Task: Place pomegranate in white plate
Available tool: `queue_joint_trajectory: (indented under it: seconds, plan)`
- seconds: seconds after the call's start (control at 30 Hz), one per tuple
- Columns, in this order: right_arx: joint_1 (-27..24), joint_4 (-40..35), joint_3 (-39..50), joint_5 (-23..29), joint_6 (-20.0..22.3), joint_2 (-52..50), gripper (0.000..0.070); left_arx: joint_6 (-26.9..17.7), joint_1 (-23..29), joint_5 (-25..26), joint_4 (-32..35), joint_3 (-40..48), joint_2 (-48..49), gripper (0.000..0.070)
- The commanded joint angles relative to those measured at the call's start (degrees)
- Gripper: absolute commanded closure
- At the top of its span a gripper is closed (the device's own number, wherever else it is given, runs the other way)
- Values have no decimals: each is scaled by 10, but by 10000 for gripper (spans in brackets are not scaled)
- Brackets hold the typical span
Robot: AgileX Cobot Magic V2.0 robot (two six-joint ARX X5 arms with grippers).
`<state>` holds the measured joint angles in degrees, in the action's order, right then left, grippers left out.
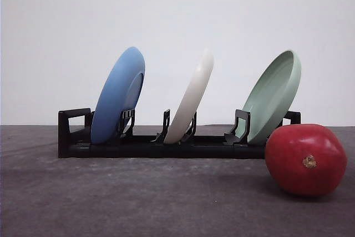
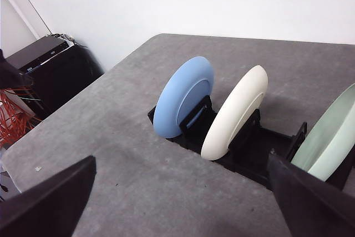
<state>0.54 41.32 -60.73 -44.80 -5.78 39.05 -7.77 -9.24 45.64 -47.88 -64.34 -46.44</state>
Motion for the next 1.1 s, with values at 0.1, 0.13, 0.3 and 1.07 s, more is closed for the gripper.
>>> queue_joint_trajectory:
  seconds: [0.1, 0.13, 0.3, 1.07]
  plan:
    - [1, -6, -9, -2, 0, 2, 67, 47, -38, -44, 13, -18, -46, 68]
    - [1, -6, -9, -2, -1, 2, 68, 54, -49, -61, 12, -25, -60, 68]
    - [2, -5, -9, -2, -2, 2, 68, 87, -112, -148, 12, -83, -155, 68]
    - [13, -5, -9, -2, -2, 2, 68, 130, -315, -356, 46, -385, -582, 69]
